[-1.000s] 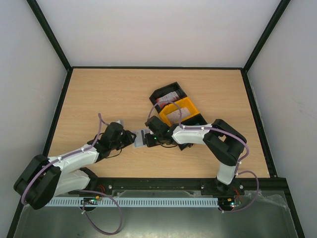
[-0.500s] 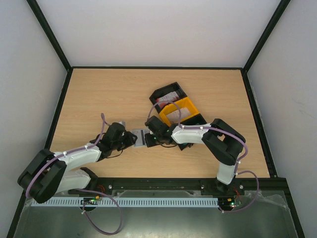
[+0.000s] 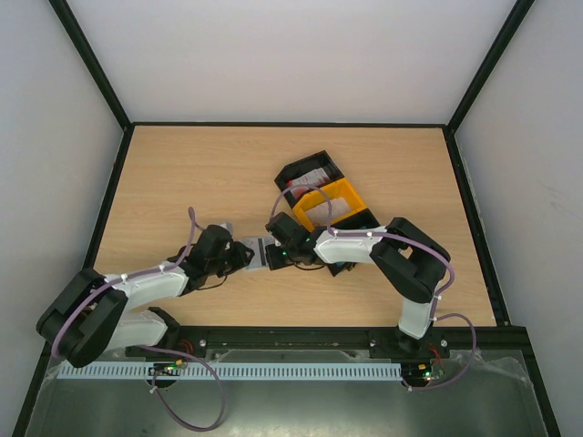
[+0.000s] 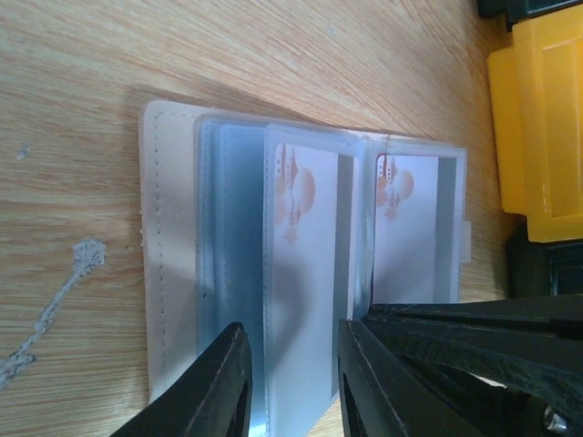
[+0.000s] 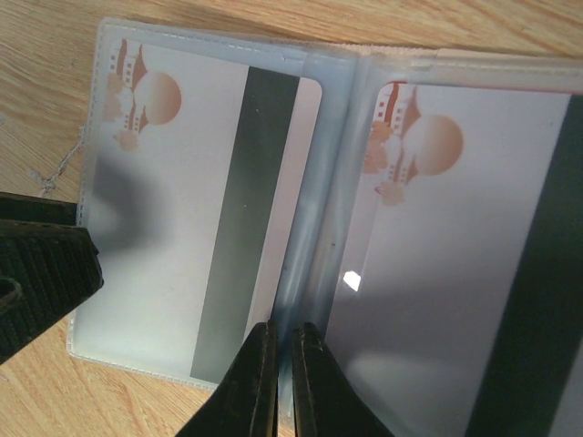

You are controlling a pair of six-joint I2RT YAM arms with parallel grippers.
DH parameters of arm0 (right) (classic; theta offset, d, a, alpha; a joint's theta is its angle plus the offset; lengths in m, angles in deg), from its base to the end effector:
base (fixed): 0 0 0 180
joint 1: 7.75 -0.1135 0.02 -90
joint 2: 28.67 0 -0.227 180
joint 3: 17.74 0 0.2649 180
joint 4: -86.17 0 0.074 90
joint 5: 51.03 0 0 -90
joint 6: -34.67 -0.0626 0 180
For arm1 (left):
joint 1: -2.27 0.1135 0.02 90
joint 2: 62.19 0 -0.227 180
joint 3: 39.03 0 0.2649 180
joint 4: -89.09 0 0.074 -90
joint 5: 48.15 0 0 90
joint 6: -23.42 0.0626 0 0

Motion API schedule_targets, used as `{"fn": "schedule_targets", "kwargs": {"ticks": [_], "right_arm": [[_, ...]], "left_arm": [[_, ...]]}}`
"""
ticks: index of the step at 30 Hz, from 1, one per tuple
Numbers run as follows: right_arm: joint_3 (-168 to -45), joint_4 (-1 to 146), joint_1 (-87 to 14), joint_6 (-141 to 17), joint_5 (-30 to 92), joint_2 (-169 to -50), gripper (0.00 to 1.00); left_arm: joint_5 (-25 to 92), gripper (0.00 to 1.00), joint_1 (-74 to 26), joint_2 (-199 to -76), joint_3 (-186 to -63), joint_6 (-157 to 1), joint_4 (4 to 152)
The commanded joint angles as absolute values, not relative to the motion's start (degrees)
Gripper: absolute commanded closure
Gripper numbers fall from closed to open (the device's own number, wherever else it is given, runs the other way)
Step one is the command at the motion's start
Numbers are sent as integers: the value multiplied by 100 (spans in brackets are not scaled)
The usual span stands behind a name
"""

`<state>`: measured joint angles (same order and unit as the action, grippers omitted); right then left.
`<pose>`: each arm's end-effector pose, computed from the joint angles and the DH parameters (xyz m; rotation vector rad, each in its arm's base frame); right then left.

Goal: Put the credit cards into the card holder
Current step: Pick up the credit card from the storage box.

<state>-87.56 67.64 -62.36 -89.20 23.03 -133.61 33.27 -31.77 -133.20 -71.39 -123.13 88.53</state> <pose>0.2030 0.3155 0.0724 -0.6159 2.6675 0.9007 0.2088 -0.1523 0.0768 -0.3925 2.4191 -0.9556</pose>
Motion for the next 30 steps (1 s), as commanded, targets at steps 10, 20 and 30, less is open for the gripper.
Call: {"fn": "schedule_targets", "kwargs": {"ticks": [10, 20, 30], "right_arm": [[-8608, 6763, -6242, -9136, 2412, -13330, 86], [-8658, 6202, -6233, -9280, 4352, -12155, 76], [-8158, 5657, -5885, -9342, 5977, -10415, 70]], "left_arm": [[2682, 73, -3135, -13356, -7065, -12207, 9460], [2257, 66, -3138, -13701, -7276, -12054, 9876], [1461, 48, -3283, -14808, -8029, -11885, 10628]]}}
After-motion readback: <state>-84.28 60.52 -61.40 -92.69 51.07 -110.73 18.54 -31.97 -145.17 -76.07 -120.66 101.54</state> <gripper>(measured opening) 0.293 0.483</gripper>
